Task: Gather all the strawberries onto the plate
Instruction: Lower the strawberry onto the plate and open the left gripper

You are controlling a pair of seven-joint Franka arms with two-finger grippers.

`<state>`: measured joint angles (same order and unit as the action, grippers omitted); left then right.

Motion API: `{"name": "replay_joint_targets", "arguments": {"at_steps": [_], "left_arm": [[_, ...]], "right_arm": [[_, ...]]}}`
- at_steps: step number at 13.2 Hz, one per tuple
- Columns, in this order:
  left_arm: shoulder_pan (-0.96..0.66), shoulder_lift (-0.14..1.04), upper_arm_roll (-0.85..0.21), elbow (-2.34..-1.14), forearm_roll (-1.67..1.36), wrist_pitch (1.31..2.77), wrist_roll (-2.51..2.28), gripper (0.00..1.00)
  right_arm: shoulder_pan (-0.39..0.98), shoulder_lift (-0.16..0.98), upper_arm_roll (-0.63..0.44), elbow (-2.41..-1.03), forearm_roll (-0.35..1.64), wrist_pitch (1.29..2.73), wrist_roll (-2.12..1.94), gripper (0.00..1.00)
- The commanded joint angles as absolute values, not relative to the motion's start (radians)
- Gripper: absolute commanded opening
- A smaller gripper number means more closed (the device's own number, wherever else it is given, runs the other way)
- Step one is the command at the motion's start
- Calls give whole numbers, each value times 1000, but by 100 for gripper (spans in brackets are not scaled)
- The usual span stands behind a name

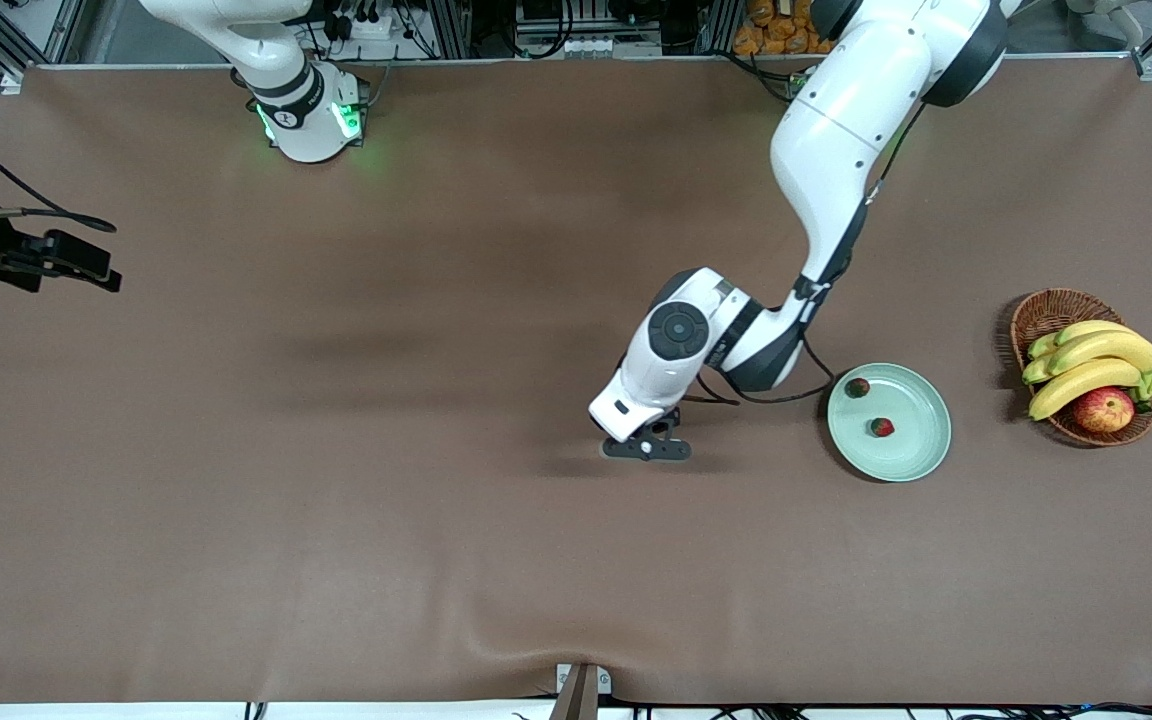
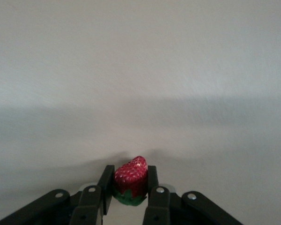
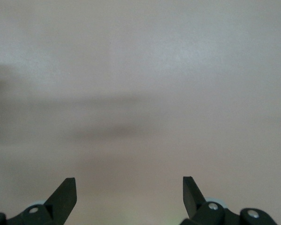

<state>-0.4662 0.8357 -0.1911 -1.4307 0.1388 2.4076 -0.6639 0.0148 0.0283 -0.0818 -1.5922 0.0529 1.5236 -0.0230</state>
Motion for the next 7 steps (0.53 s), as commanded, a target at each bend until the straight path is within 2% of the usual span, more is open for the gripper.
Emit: {"name": "replay_joint_targets", "arguments": {"at_steps": [1, 3, 5, 7], "left_arm": [[-384, 697, -198, -1456, 169, 2237, -603, 0], [-310, 600, -198, -1515, 167, 2117, -476, 0], [-200, 519, -202, -1607, 167, 2071, -346, 0], [-76, 497, -202, -1692, 167, 2066, -217, 0]], "right_arm": [[-17, 18, -72, -1580, 37, 1496, -63, 100], [-31, 18, -72, -1580, 35, 1496, -74, 100], [-43, 6, -69, -1580, 12, 1496, -77, 100], [-37, 2, -61, -1578, -29, 1500, -78, 100]]}}
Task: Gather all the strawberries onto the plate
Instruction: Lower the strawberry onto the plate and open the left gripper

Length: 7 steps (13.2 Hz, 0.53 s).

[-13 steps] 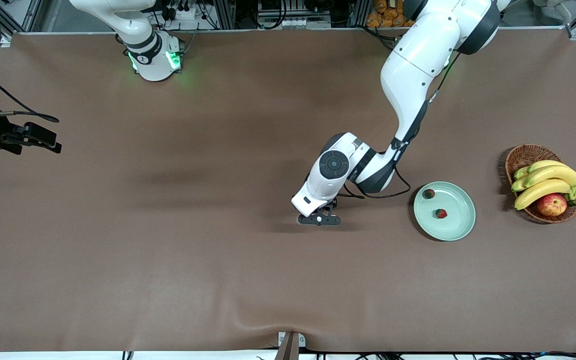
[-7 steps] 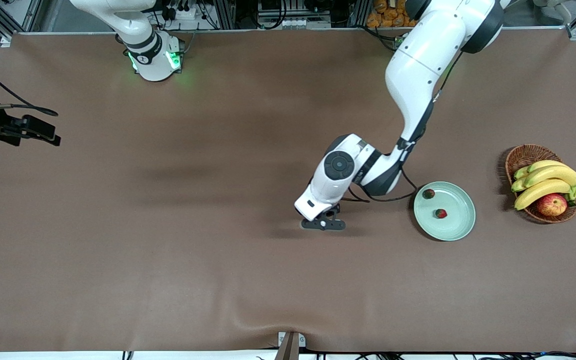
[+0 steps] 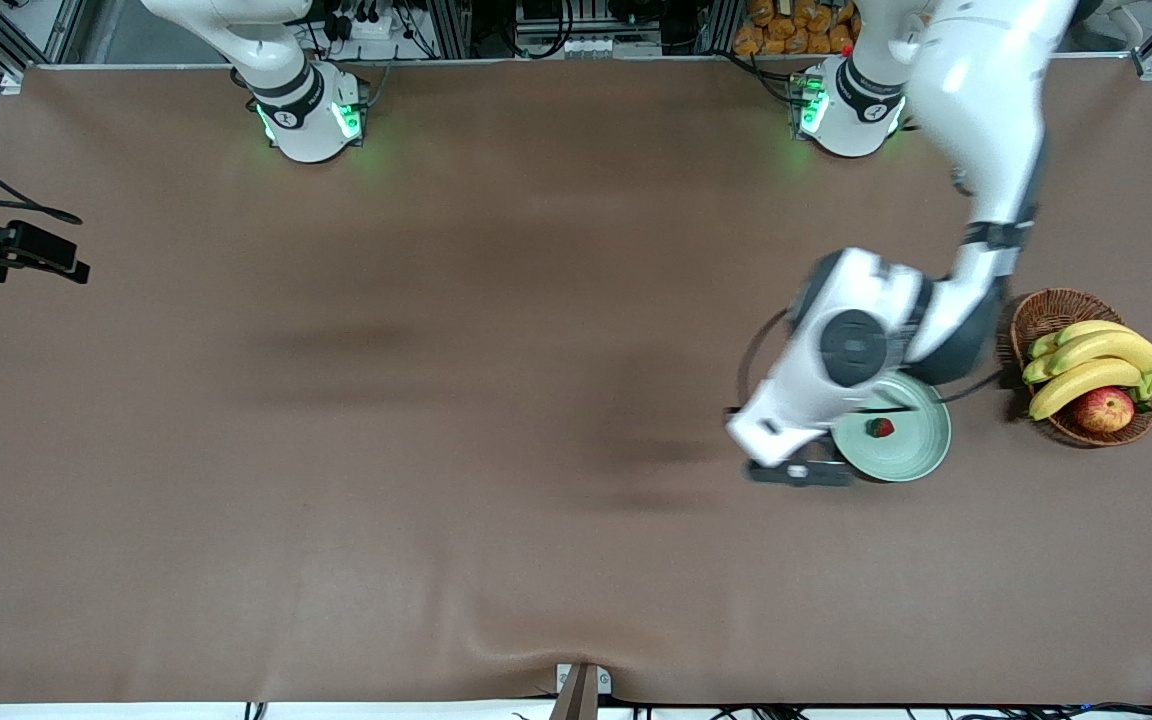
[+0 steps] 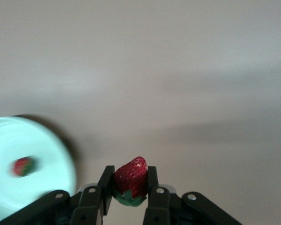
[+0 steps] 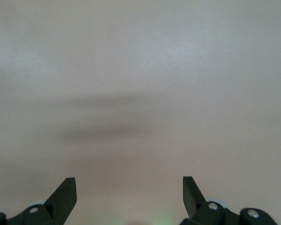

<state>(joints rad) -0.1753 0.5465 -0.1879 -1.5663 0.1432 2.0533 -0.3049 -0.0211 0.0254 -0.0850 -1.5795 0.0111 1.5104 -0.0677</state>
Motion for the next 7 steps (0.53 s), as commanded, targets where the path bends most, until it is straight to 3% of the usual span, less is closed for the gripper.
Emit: {"name": "replay_joint_targets", "arguments": {"at_steps": [1, 4, 7], "left_arm": [[-8, 509, -202, -1718, 169, 2078, -162, 0], [106, 558, -204, -1750, 167, 2109, -66, 4], [127, 578, -202, -1752, 167, 2109, -64, 79]], "right_arm": [[-38, -9, -61, -1580, -28, 1506, -78, 100], [-37, -8, -60, -1582, -8, 1516, -78, 100], [-35, -8, -61, -1580, 20, 1545, -75, 100]]}}
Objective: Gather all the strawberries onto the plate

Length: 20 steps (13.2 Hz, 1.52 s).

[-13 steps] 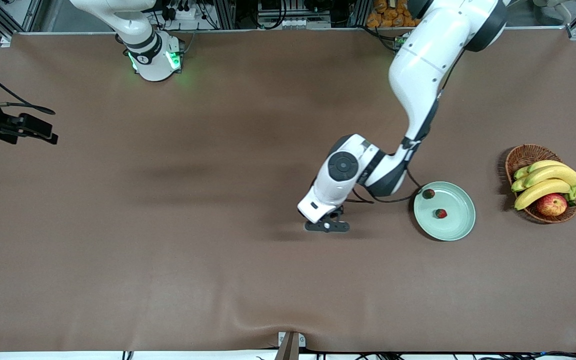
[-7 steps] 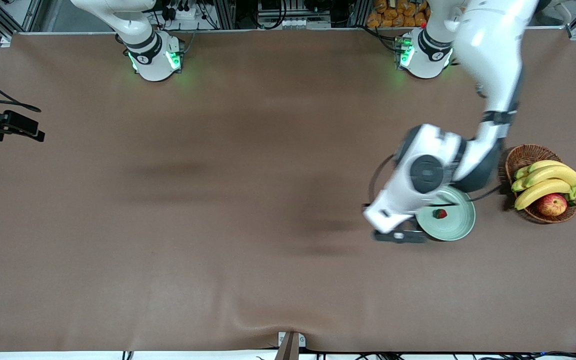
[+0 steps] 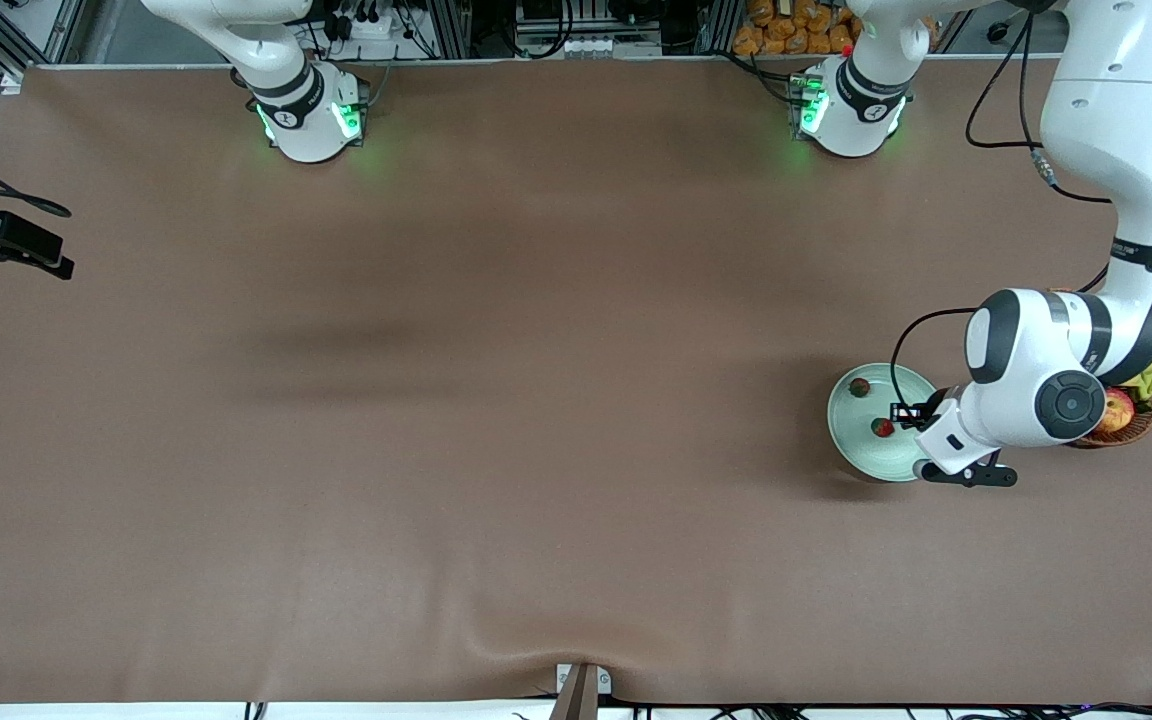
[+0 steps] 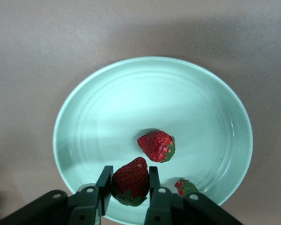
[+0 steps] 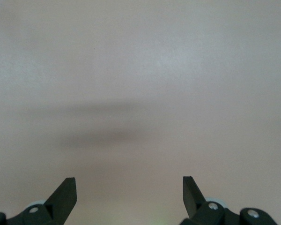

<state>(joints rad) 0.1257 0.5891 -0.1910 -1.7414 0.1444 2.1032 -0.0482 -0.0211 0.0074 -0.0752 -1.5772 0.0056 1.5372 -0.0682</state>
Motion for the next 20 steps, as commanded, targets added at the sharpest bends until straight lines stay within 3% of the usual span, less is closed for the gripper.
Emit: {"name": "replay_joint_targets", "arguments": {"at_steps": [1, 6, 11, 20], "left_arm": [[135, 578, -202, -1750, 167, 2108, -64, 100], [133, 503, -201, -1678, 167, 2067, -69, 100], [137, 418, -204, -1438, 149, 1829, -66, 100], [137, 170, -207, -1456, 6, 1634, -61, 100]], "right_arm": [[-37, -5, -61, -1580, 21, 1549, -74, 100], [-31, -2, -58, -1580, 20, 1578, -64, 100], [-25, 2, -60, -1568, 20, 1574, -64, 100], [-20, 2, -60, -1566, 21, 1569, -63, 100]]}}
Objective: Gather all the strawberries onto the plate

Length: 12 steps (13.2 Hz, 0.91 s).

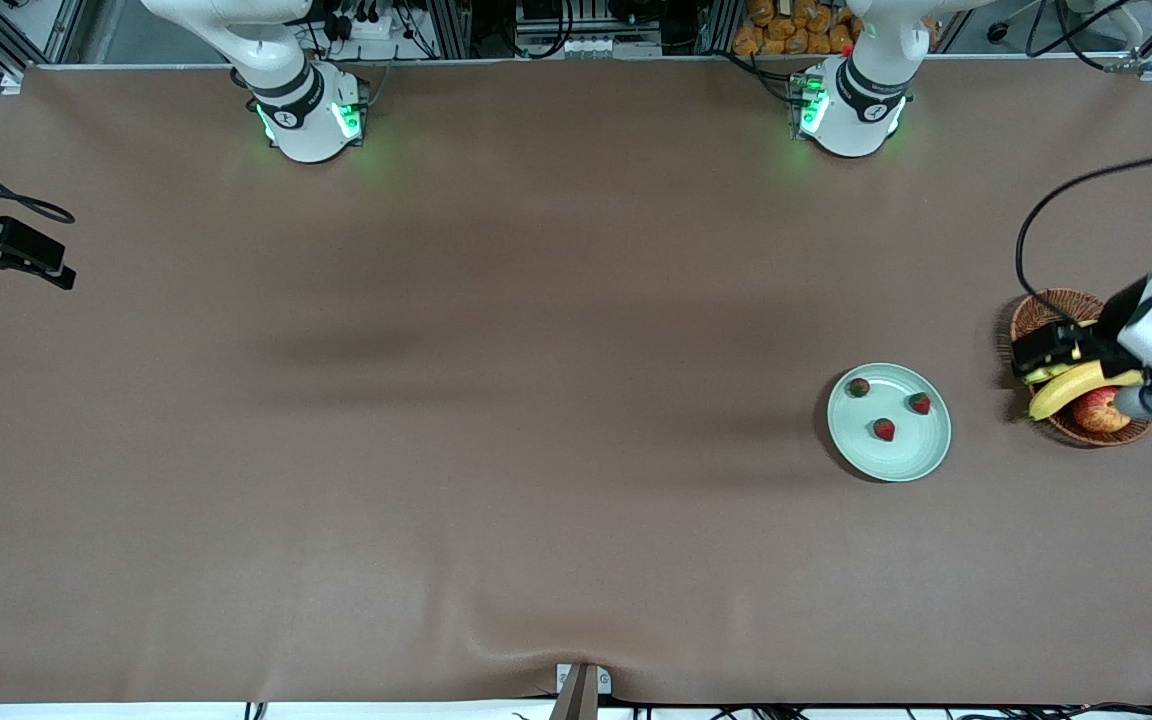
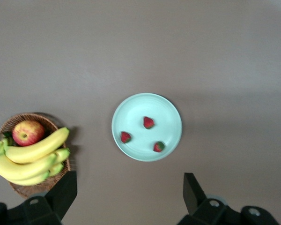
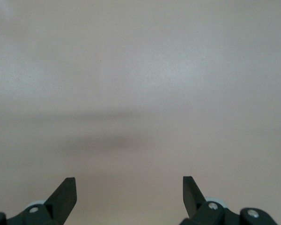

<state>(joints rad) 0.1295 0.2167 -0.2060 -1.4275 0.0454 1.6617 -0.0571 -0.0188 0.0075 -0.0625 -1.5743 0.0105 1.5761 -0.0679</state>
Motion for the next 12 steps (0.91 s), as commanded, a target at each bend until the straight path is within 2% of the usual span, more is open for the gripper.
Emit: {"name": "replay_joint_targets", "arguments": {"at_steps": [1, 3, 5, 9, 12], "left_arm": [[135, 151, -207, -1472, 5, 1634, -63, 100], [76, 85, -169, -1538, -3, 1647, -63, 100], [-21, 14, -60, -1632, -15, 1681, -61, 100], [-17, 6, -63, -1623, -17, 1651, -12, 100], [-32, 23, -61, -1565, -11, 1577, -18, 100]], "right_arm": [[-20, 2, -60, -1566, 21, 1566, -63, 100], [-21, 2, -60, -1566, 21, 1566, -63, 100], [-25, 2, -61, -1566, 21, 1566, -63, 100], [-28, 2, -64, -1566, 21, 1565, -63, 100], [-26, 2, -64, -1566, 21, 1565, -63, 100]]}}
